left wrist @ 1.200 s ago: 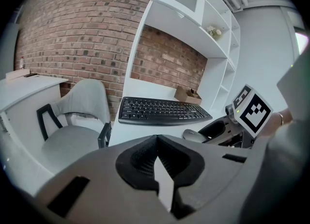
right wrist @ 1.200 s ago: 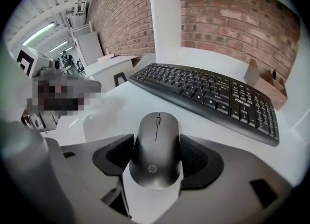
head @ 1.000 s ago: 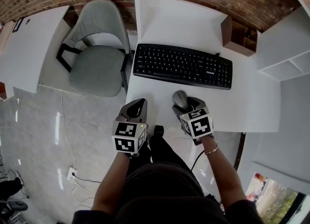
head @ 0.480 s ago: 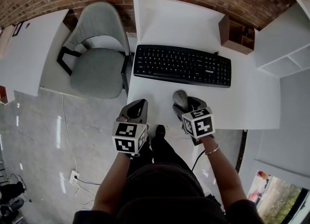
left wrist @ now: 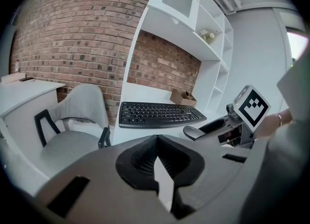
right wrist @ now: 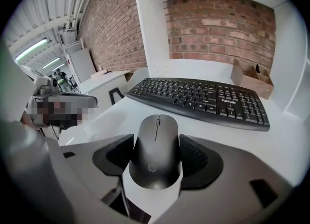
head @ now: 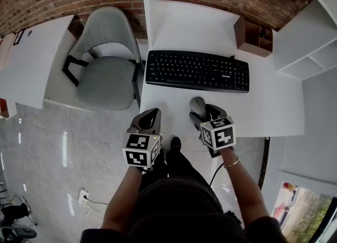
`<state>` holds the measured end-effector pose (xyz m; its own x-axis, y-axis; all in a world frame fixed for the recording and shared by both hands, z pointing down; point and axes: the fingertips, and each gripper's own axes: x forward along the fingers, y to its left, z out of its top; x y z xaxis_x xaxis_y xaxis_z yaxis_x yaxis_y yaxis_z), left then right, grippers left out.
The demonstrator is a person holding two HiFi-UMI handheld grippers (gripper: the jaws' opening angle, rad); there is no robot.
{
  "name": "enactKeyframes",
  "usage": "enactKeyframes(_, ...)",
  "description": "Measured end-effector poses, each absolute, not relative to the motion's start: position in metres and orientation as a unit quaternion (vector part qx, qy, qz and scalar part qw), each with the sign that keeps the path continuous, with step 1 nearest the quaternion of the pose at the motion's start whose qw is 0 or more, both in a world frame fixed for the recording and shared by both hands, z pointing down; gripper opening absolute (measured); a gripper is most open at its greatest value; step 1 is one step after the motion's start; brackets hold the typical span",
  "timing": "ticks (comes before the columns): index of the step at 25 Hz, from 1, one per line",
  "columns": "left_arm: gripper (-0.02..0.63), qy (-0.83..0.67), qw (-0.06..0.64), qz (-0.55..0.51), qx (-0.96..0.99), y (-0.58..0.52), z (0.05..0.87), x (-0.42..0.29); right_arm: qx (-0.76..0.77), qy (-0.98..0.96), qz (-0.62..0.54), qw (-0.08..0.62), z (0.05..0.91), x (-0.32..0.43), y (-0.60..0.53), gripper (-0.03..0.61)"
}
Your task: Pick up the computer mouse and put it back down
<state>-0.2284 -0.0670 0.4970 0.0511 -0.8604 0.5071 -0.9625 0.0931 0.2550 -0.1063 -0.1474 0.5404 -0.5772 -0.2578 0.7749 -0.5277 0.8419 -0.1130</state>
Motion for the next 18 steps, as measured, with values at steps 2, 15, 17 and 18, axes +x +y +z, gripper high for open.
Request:
enactKeyframes(2,0.009,-0.681,0.28,0.091,0.671,-0.065,0.495,-0.229,0.233,-0.873,0.168,0.395,0.537,-0.106,-0.146,0.284)
enactKeyframes(15,0.009,-0.653,0.253,0.097,0.707,-0.058,0.48,-0.224,0.306,-0.863,0.191,0.353,0.512,-0.087,-0.143,0.284)
enactKeyframes(17,0.009,-0.646,0.25,0.099,0.714,-0.058,0.478,-0.221,0.32,-0.86,0.191,0.348,0.508,-0.081,-0.143,0.285)
enactKeyframes(18,0.009,-0.643,0.248,0.099,0.718,-0.058,0.477,-0.219,0.327,-0.859,0.191,0.345,0.505,-0.078,-0.142,0.284)
